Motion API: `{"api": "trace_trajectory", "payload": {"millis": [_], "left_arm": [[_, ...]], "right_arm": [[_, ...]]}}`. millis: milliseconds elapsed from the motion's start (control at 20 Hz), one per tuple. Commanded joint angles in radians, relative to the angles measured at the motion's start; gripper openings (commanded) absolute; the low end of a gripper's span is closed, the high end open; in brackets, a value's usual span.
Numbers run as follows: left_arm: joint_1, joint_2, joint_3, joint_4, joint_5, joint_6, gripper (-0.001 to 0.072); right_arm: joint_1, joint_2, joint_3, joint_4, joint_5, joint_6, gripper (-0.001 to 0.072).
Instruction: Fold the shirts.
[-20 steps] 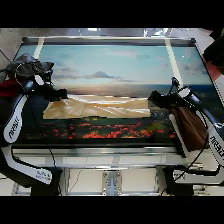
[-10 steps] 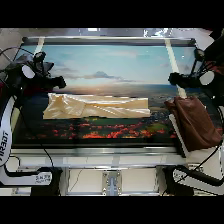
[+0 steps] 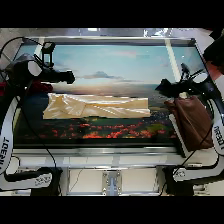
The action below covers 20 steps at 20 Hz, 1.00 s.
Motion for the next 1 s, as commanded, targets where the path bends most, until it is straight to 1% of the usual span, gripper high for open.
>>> {"api": "trace_trajectory", "payload": {"millis": [0, 250, 350, 550, 800, 850, 900, 950], "left_arm": [[-0.008, 0.002, 0.002, 0.001, -0.017, 0.000, 0.0698], [-0.010, 0.001, 0.002, 0.000, -0.021, 0.000, 0.0697], [-0.011, 0.000, 0.002, -0.001, -0.021, 0.000, 0.0698], [-0.013, 0.000, 0.002, 0.000, -0.021, 0.000, 0.0697], [-0.047, -0.032, 0.002, -0.001, -0.022, 0.000, 0.0697], [-0.056, -0.042, 0.001, -0.001, -0.022, 0.000, 0.0697], [-0.063, -0.050, 0.001, 0.000, -0.022, 0.000, 0.0697], [-0.067, -0.059, 0.001, 0.000, -0.022, 0.000, 0.0697]], "right_arm": [[-0.026, -0.119, -0.013, 0.113, 0.158, -0.150, 0.0394], [-0.043, -0.129, -0.136, 0.135, 0.142, -0.238, 0.0394], [-0.042, -0.130, -0.188, 0.202, 0.132, -0.292, 0.0394], [-0.033, -0.134, -0.217, 0.256, 0.053, -0.308, 0.0393], [0.051, -0.165, -0.217, 0.257, -0.039, -0.307, 0.0388], [0.073, -0.166, -0.217, 0.257, -0.055, -0.308, 0.0378], [0.086, -0.165, -0.216, 0.266, -0.063, -0.309, 0.0327], [0.092, -0.164, -0.216, 0.289, -0.058, -0.318, 0.0239]]}}
